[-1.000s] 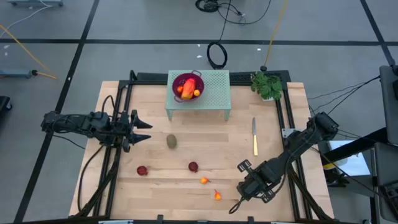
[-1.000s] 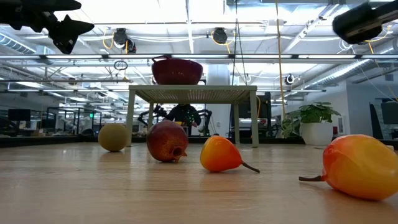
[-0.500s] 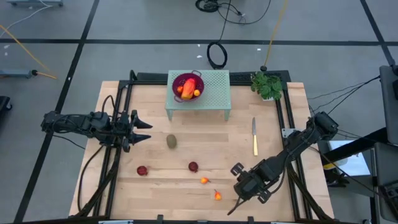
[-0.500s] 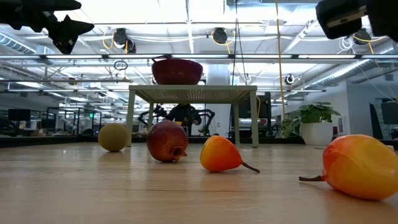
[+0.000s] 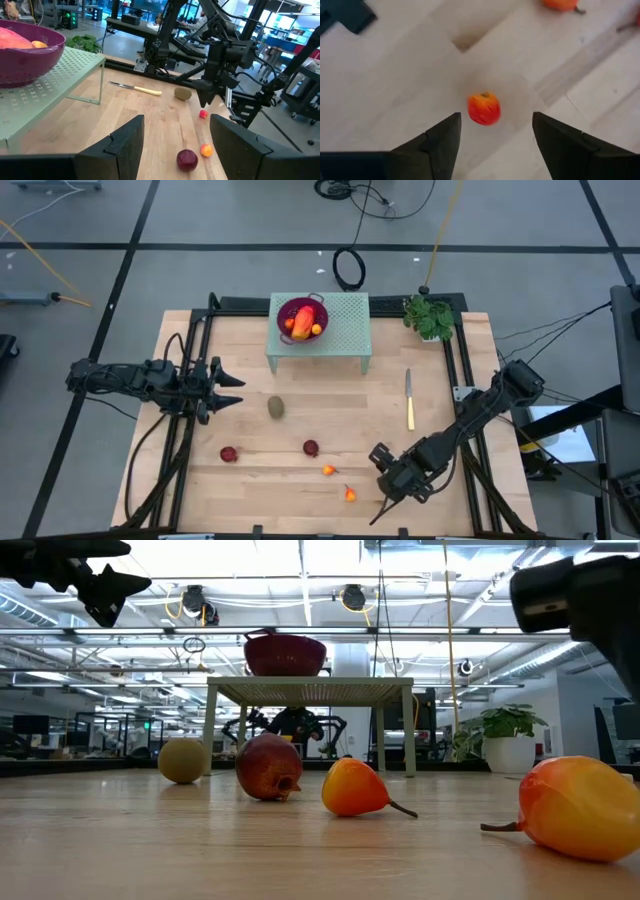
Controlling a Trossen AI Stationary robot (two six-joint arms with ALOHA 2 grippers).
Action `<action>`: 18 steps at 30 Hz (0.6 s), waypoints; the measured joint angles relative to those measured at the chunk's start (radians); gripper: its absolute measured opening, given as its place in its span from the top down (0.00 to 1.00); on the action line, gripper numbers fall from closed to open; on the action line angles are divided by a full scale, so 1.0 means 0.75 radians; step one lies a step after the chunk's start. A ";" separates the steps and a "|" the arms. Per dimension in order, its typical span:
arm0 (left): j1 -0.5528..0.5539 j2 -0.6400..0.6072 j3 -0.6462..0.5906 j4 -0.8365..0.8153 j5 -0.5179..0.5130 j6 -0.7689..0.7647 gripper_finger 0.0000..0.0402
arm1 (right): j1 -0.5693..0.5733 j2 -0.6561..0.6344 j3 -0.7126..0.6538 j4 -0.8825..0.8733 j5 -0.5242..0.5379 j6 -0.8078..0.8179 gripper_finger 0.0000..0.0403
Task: Pick & Place Fruit
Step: Put the peach into the violet strainer bowl on the shelf
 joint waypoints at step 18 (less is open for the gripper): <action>0.001 0.000 0.000 0.000 0.000 0.000 0.43 | 0.027 0.000 -0.177 0.277 -0.002 -0.001 0.43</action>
